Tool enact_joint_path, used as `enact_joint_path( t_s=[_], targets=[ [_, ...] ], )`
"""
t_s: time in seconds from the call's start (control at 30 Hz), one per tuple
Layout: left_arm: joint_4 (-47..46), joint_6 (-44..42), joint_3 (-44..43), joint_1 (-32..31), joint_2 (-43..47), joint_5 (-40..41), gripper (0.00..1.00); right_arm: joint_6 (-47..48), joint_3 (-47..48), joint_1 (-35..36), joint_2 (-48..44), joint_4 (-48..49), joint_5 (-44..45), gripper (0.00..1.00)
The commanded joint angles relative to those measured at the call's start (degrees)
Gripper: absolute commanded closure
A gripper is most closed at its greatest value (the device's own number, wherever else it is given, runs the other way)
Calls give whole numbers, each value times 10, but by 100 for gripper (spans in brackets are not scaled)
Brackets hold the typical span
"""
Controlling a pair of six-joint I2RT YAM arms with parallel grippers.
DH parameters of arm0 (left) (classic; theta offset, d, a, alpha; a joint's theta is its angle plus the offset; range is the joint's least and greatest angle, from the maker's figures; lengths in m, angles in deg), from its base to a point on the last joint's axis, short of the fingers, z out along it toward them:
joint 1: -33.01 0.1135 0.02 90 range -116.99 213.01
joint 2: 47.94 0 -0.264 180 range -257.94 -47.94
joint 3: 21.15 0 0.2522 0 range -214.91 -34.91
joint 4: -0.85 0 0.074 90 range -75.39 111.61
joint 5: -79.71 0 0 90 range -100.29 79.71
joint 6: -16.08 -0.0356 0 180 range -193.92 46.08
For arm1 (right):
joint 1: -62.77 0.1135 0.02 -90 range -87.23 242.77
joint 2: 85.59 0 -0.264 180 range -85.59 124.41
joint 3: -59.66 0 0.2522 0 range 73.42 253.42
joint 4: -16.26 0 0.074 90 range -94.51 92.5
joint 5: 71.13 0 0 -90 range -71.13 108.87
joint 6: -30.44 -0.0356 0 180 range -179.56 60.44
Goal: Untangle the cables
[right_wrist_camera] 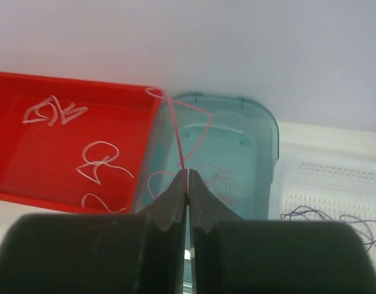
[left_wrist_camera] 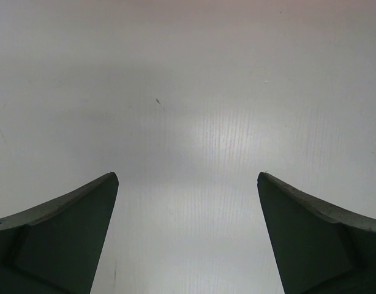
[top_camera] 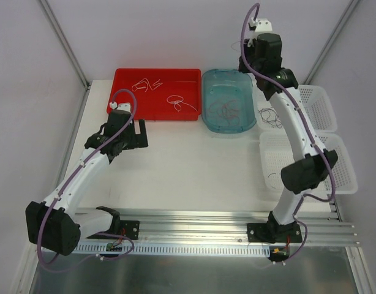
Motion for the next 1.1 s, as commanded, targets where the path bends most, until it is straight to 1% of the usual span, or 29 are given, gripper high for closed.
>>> enact_joint_path(
  t_s=[0.0, 0.07, 0.1, 0.13, 0.17, 0.27, 0.3, 0.37, 0.4, 0.43, 0.5, 0.53, 0.57, 0.63, 0.67, 0.7, 0.77, 0.8, 0.87, 0.9, 0.93, 0.97, 1.03, 1.07],
  targets=[
    [-8, -20, 12, 6, 23, 25, 1, -28, -15, -25, 69, 36, 0, 96],
    [-9, -21, 13, 7, 22, 32, 1, -40, -13, -35, 99, 37, 1, 93],
    [-8, -22, 12, 6, 21, 33, 1, -45, -8, -37, 131, 29, 3, 85],
    [-9, -22, 12, 6, 20, 34, 1, -54, -4, -39, 143, 22, 2, 77],
    [-9, -22, 12, 6, 19, 35, 1, -58, -2, -43, 162, 5, 1, 63],
    [-9, -21, 13, 7, 17, 33, 1, -69, -21, -44, 156, -11, -17, 49],
    [-9, -19, 13, 7, 16, 32, 1, -73, -36, -44, 132, -7, -36, 40],
    [-9, -18, 10, 7, 14, 27, 1, -88, -96, -42, 100, 1, -42, 31],
    [-9, -16, 10, 6, 11, 24, 1, -92, -115, -40, 62, 3, -44, 29],
    [-9, -16, 10, 7, 11, 21, 1, -98, -141, -38, 43, 3, -41, 29],
    [-9, -13, 9, 7, 8, 13, 1, -124, -226, -30, -2, 22, -38, 27],
    [-9, -12, 9, 7, 7, 12, 1, -135, -257, -26, -47, 34, -36, 27],
    [-9, -11, 9, 7, 8, 11, 1, -155, -325, -17, -68, 63, -36, 27],
    [-9, -9, 9, 7, 7, 13, 1, -182, -383, 0, -125, 92, -30, 27],
    [-9, -9, 9, 7, 8, 15, 1, -194, -416, 7, -140, 122, -26, 27],
    [-9, -9, 9, 7, 8, 20, 1, -219, -469, 13, -155, 139, -19, 27],
    [-10, -8, 10, 6, 8, 25, 1, -238, -520, 34, -184, 192, -12, 27],
    [-9, -8, 10, 7, 10, 26, 1, -252, -564, 42, -189, 210, -4, 27],
    [-9, -8, 11, 7, 11, 30, 1, -261, -595, 69, -194, 262, 4, 27],
    [-9, -8, 12, 7, 11, 32, 1, -261, -620, 78, -193, 276, 23, 27],
    [-9, -8, 11, 7, 10, 36, 1, -260, -632, 99, -190, 291, 36, 27],
    [-9, -8, 12, 7, 11, 36, 1, -262, -644, 107, -187, 319, 49, 27],
    [-9, -8, 11, 7, 11, 35, 1, -279, -671, 124, -172, 346, 71, 28],
    [-10, -8, 11, 7, 12, 31, 1, -286, -680, 129, -165, 376, 92, 30]
  ],
)
